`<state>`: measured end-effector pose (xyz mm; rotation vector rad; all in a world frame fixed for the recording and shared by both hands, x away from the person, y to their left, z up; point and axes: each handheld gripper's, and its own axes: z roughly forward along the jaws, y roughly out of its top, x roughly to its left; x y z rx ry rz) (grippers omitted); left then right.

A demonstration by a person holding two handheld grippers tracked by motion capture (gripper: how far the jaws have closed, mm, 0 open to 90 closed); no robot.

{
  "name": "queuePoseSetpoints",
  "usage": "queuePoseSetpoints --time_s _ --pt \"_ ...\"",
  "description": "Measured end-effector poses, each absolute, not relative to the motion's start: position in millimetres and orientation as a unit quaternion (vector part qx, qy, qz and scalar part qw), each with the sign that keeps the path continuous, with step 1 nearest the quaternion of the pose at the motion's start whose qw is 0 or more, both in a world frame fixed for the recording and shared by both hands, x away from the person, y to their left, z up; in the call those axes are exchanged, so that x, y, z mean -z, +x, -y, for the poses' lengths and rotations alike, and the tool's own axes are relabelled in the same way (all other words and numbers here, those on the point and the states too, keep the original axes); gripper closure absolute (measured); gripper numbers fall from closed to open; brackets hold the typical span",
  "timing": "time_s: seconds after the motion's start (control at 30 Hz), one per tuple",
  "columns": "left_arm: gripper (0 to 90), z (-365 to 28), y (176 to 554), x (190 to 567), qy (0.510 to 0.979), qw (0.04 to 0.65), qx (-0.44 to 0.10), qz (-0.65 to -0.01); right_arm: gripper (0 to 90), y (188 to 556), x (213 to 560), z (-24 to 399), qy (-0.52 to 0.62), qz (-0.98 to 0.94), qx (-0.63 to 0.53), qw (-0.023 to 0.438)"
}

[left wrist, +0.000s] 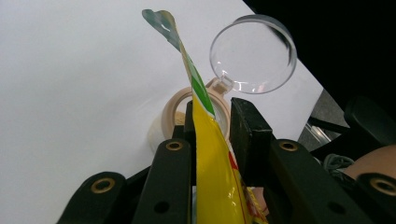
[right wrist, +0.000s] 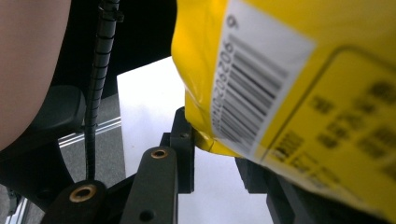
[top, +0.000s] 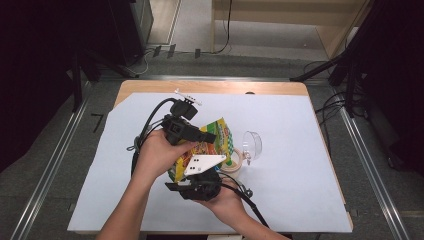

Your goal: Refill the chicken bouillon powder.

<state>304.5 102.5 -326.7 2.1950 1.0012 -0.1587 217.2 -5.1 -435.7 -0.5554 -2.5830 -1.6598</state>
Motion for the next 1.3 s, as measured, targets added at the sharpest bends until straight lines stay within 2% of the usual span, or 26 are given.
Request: queuePoseSetpoints --time_s 0.6,0.87,1.1,1.3 --pt "76.1 -108.5 309.1 328.3 0.841 0.361 0.082 -0.394 72.5 215.1 430.4 3.1 -0.174 0.829 0.531 0.008" --pt "76.1 -107.1 308.6 328.2 0.841 0.36 0.076 -0.398 72.6 216.5 433.3 3.2 -0.169 0.831 0.529 -0.012" --pt "73.5 -104.8 306.4 326.4 0.843 0.36 0.058 -0.396 72.3 215.9 432.2 4.2 -0.172 0.829 0.533 -0.007" --pt "73.8 -108.1 308.4 326.3 0.839 0.361 0.069 -0.401 72.3 213.7 429.3 4.7 -0.172 0.827 0.534 -0.003"
